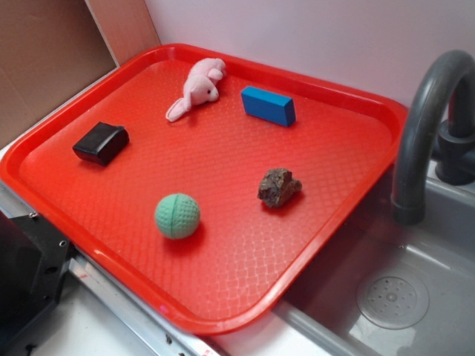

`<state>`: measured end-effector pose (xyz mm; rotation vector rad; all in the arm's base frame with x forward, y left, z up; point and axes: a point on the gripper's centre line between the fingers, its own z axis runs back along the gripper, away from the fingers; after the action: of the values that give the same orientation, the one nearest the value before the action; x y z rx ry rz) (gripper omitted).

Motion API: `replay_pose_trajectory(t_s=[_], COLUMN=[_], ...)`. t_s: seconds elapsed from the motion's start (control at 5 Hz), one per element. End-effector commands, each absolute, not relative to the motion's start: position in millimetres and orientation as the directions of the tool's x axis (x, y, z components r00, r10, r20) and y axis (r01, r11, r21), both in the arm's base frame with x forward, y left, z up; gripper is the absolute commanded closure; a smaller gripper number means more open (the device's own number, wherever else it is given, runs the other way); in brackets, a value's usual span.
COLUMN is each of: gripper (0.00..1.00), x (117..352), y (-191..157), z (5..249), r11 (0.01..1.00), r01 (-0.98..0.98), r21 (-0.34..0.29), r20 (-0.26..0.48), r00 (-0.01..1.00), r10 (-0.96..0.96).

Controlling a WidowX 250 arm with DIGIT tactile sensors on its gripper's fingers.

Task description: Grab the rock.

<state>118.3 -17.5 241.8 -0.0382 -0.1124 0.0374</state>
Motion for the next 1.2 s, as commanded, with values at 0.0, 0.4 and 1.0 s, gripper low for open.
replay_pose_trajectory(t_s=[0.0,0.4,1.0], gripper=[0.00,0.00,0.00], x=[118.3,160.7,217.6], y=[-17.5,-41.3,-112.1], z=[241.8,218.6,163.1], r11=[0.999,0.940,0.725], r01=[-0.035,0.331,0.666], r21=[-0.040,0.089,0.178], r20=[0.111,0.120,-0.007], r00=[0.993,0.933,0.737], r10=[0.039,-0.340,-0.676])
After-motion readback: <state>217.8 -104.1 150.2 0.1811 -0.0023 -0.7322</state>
